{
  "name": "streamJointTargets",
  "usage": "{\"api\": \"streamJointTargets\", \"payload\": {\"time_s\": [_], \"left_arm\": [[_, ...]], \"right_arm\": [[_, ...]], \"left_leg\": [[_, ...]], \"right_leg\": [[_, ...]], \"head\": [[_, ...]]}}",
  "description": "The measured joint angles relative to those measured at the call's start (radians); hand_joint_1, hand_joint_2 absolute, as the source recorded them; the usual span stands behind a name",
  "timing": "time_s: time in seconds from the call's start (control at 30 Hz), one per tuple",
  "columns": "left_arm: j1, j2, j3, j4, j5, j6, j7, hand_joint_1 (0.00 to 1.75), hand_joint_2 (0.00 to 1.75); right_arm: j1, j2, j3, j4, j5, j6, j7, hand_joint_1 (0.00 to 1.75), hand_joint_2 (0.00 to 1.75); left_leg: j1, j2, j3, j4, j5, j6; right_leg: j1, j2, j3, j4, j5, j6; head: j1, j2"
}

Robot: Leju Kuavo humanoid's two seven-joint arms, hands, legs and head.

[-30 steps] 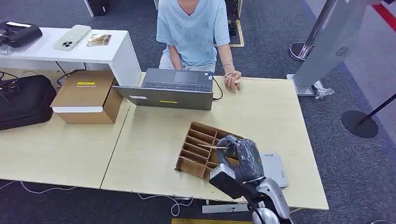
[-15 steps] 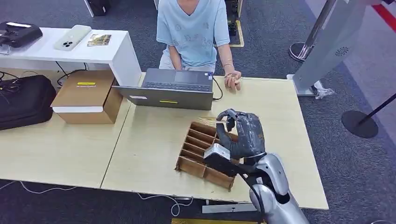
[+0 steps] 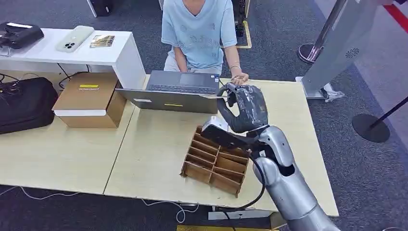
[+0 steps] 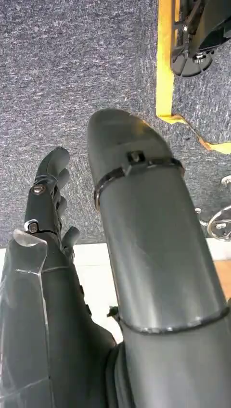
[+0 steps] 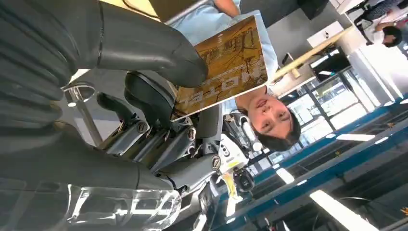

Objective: Pass the card to the sensor for recognition and then transmit it.

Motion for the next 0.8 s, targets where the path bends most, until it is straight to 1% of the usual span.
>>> {"api": "streamJointTargets", "payload": {"time_s": [0.2, 0.43, 0.63, 0.8], "left_arm": [[-0.001, 0.0, 0.0, 0.0, 0.0, -0.002, 0.0, 0.0, 0.0], [-0.001, 0.002, 0.0, 0.0, 0.0, -0.001, 0.002, 0.0, 0.0], [-0.003, 0.003, 0.0, 0.0, 0.0, -0.001, 0.004, 0.0, 0.0], [-0.004, 0.003, 0.0, 0.0, 0.0, -0.001, 0.006, 0.0, 0.0]], "right_arm": [[-0.104, 0.02, 0.005, 0.111, -0.016, 0.022, 0.005, 1.75, 1.75], [-0.241, 0.045, 0.008, 0.264, -0.022, 0.05, 0.027, 1.75, 1.75], [-0.373, 0.063, 0.012, 0.431, -0.04, 0.079, 0.032, 1.75, 1.75], [-0.466, 0.095, 0.018, 0.569, -0.05, 0.084, 0.029, 1.75, 1.75]], "left_leg": [[0.0, 0.0, 0.0, 0.0, 0.0, 0.0], [0.0, 0.0, 0.0, 0.0, 0.0, 0.0], [0.0, 0.0, 0.0, 0.0, 0.0, 0.0], [0.0, 0.0, 0.0, 0.001, 0.001, 0.0]], "right_leg": [[0.0, 0.0, 0.0, 0.0, 0.0, 0.0], [0.0, 0.0, 0.0, 0.0, 0.0, 0.0], [0.0, 0.0, 0.0, 0.0, 0.001, 0.0], [0.0, 0.0, 0.0, 0.0, 0.001, 0.0]], "head": [[0.0, 0.0], [0.0, 0.0], [0.0, 0.0], [0.0, 0.0]]}}
